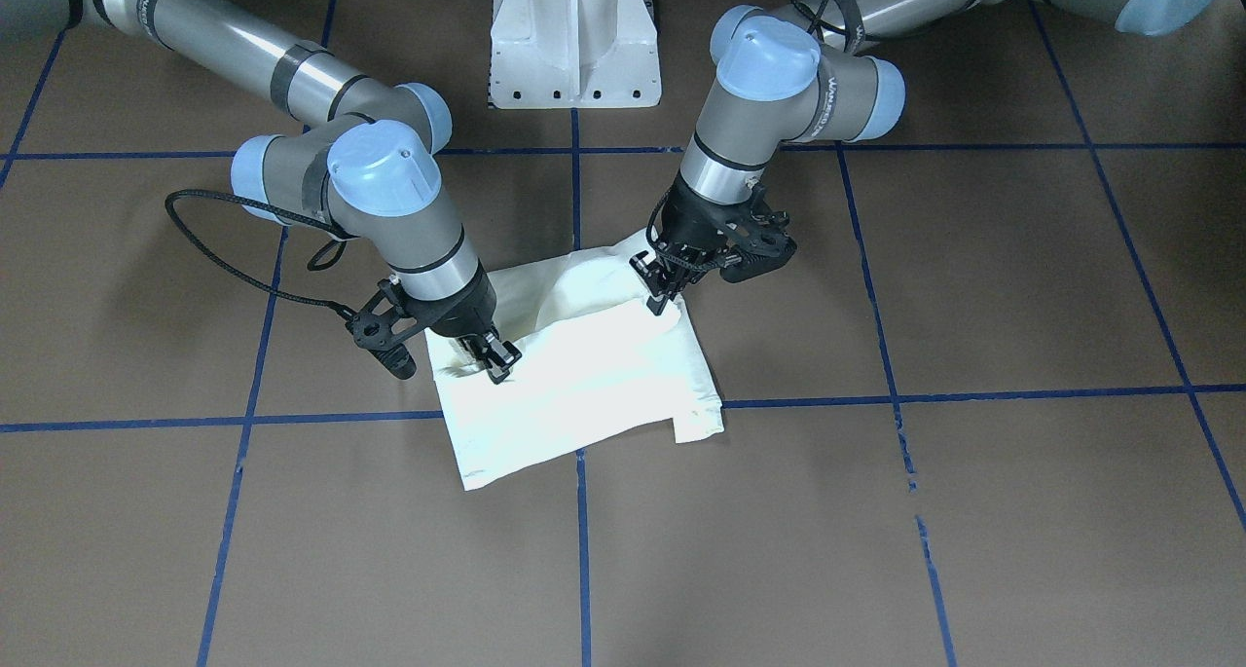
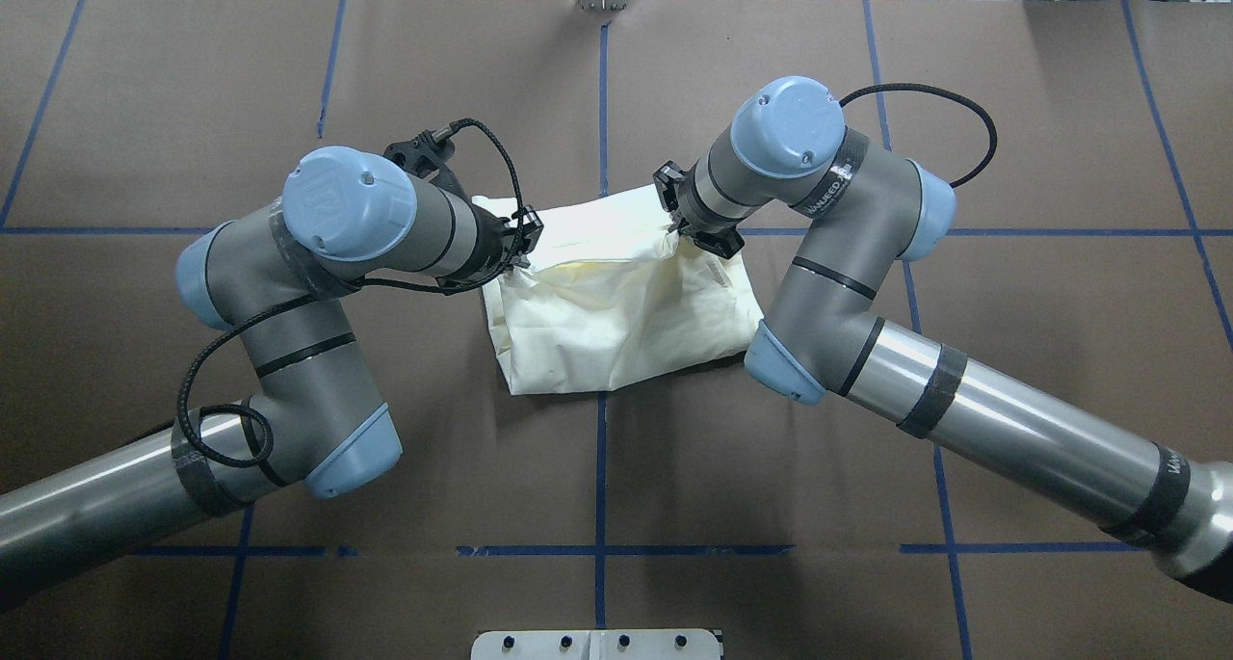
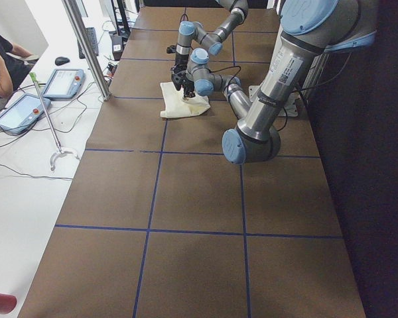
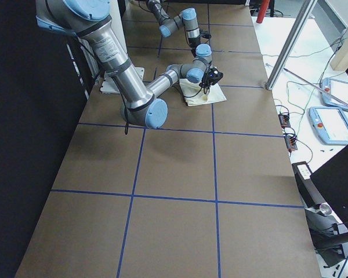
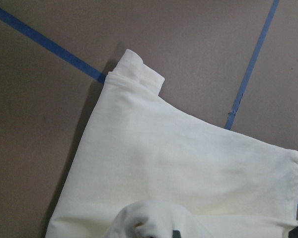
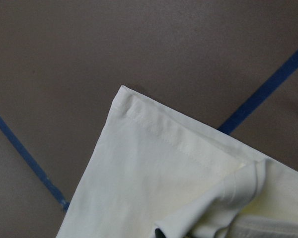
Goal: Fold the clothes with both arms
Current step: 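Lift the near edge with both grippers and fold it toward the far edge, then release the folded edge and raise both grippers away from the shirt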
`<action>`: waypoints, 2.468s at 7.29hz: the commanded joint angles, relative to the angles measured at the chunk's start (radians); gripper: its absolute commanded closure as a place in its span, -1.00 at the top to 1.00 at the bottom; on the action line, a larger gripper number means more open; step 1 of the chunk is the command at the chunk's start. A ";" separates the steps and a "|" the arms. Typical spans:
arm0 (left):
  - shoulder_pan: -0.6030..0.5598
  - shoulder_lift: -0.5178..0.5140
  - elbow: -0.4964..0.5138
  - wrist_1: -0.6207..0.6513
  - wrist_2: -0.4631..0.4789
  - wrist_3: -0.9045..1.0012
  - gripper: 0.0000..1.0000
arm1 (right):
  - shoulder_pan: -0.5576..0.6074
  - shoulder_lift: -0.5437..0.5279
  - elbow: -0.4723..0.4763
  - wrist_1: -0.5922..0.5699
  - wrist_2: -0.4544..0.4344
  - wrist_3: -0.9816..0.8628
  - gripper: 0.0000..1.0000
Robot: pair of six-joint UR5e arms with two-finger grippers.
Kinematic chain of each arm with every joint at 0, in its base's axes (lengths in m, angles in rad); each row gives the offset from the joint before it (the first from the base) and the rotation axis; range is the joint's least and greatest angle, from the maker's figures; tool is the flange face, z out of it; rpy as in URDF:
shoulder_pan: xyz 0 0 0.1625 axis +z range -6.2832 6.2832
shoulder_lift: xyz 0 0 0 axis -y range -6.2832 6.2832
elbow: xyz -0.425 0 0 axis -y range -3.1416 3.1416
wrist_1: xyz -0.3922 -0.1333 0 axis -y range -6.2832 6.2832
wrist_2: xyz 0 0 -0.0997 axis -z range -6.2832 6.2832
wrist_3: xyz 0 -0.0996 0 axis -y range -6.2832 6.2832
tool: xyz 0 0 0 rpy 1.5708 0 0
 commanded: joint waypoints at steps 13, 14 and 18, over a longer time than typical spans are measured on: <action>-0.076 -0.005 0.180 -0.306 -0.102 0.110 0.99 | 0.153 0.059 -0.104 0.001 0.183 -0.123 1.00; -0.036 0.012 0.177 -0.369 -0.102 0.023 0.99 | 0.164 0.056 -0.101 -0.005 0.183 -0.150 1.00; -0.028 0.030 0.101 -0.371 -0.191 -0.018 0.98 | 0.202 0.018 -0.037 -0.086 0.185 -0.319 1.00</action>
